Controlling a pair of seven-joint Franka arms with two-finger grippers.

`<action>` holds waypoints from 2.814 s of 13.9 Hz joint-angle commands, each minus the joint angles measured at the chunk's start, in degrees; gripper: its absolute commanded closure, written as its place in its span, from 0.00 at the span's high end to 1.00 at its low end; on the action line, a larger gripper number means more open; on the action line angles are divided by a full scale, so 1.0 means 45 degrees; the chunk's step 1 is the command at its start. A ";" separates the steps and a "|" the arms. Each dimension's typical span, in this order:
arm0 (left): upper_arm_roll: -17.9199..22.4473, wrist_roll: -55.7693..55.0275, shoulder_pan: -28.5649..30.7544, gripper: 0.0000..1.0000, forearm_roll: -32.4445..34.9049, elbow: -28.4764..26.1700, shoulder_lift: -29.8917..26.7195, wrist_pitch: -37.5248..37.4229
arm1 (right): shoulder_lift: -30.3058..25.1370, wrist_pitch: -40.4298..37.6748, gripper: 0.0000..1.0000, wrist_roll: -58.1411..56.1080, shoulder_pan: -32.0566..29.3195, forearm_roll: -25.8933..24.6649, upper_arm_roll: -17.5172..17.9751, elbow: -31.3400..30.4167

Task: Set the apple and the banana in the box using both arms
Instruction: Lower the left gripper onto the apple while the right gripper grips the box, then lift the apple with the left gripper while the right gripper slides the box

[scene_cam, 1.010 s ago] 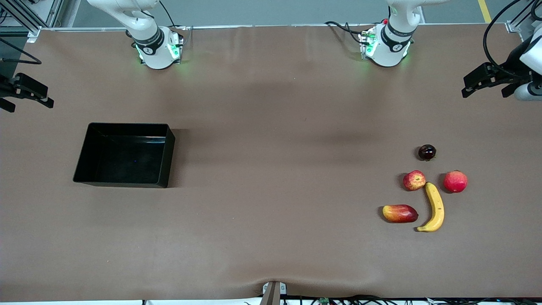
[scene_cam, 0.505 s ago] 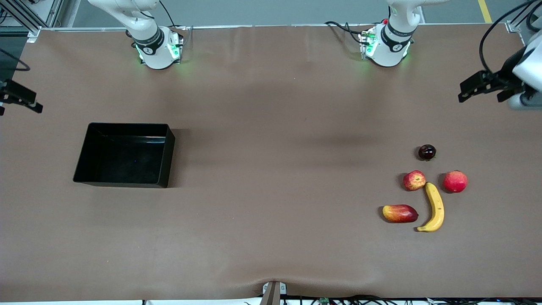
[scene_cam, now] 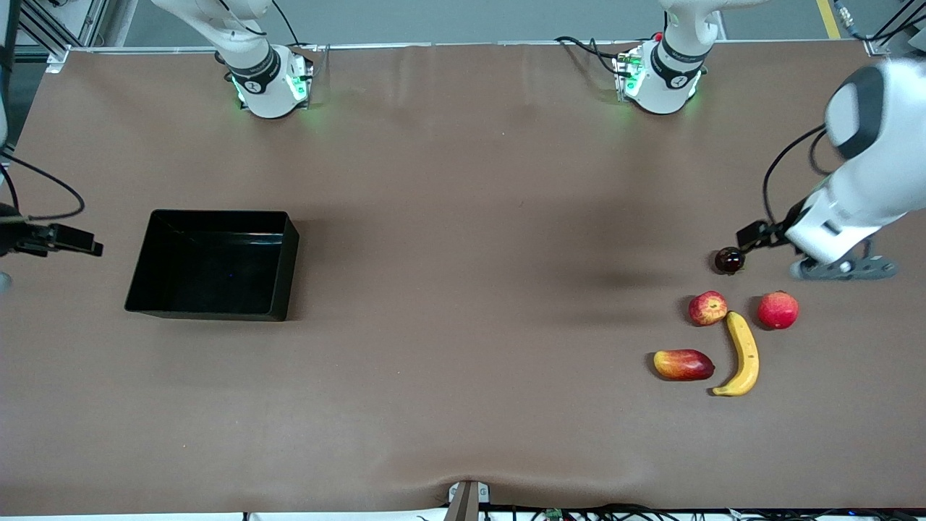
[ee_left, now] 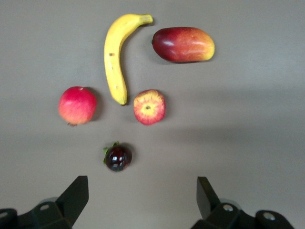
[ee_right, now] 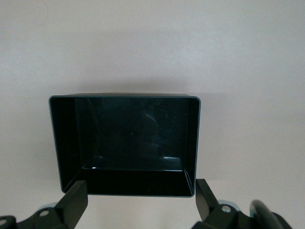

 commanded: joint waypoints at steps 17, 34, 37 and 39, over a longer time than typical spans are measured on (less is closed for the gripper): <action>-0.0019 -0.0756 0.0845 0.00 0.0230 -0.1281 0.4752 0.7261 | 0.2164 0.7461 0.00 -0.2746 -0.2286 -0.0285 0.0312 -0.5739; -0.0642 -0.0795 0.0786 0.00 0.0250 0.1958 0.1159 0.0117 | 0.1851 0.1499 0.00 0.3887 0.3644 0.2505 0.0429 -0.1032; -0.1693 -0.2408 0.0767 0.00 0.0191 0.2585 0.0807 -0.1173 | 0.2143 0.3158 0.00 0.5436 0.5579 0.3619 0.0429 -0.1051; -0.2884 -0.3700 0.0747 0.00 0.0328 0.2567 0.0864 -0.1392 | 0.2630 0.4096 0.00 0.6544 0.6635 0.3836 0.0429 -0.1052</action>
